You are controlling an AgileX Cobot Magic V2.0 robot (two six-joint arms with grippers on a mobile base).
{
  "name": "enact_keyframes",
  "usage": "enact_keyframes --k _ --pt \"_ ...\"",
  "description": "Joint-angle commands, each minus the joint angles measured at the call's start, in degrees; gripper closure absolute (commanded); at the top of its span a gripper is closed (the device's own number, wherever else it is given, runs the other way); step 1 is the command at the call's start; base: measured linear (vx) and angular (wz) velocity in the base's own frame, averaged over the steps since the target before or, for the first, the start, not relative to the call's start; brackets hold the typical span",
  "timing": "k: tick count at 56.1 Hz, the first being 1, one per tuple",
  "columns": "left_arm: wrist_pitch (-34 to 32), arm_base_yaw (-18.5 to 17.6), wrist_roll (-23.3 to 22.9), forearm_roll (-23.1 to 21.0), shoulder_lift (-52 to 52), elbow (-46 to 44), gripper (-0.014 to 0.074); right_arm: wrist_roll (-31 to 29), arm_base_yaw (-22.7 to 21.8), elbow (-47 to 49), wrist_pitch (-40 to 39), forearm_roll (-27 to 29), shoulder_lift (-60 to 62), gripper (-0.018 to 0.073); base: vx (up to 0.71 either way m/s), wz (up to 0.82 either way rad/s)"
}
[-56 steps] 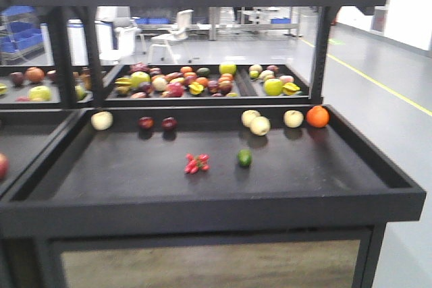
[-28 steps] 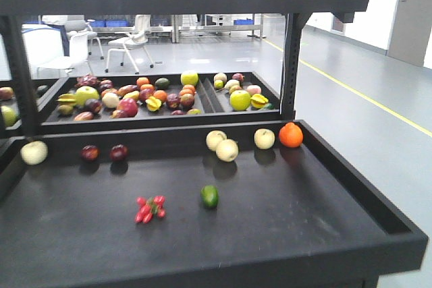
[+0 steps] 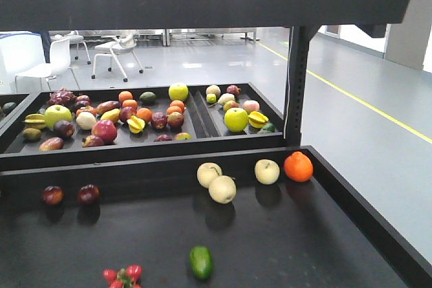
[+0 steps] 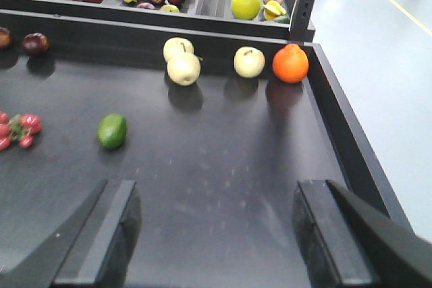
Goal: Pick snacks and fruit into basket
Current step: 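Drive up to the lower fruit tray and stop in front of it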
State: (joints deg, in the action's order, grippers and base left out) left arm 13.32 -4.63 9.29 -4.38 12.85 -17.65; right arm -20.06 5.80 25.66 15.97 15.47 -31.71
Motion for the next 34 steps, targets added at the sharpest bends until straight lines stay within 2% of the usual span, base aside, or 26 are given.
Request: enact_keyframes --k 1,34 --pt "-4.45 0.15 -0.38 -0.21 0.54 -1.62 0.0516 -0.52 -0.37 1.77 -4.39 0.07 -0.03 0.0027 0.37 0.05" --pt "-4.45 0.15 -0.38 -0.21 0.54 -1.62 0.0516 -0.52 -0.37 1.77 -4.39 0.07 -0.03 0.0027 0.28 0.17"
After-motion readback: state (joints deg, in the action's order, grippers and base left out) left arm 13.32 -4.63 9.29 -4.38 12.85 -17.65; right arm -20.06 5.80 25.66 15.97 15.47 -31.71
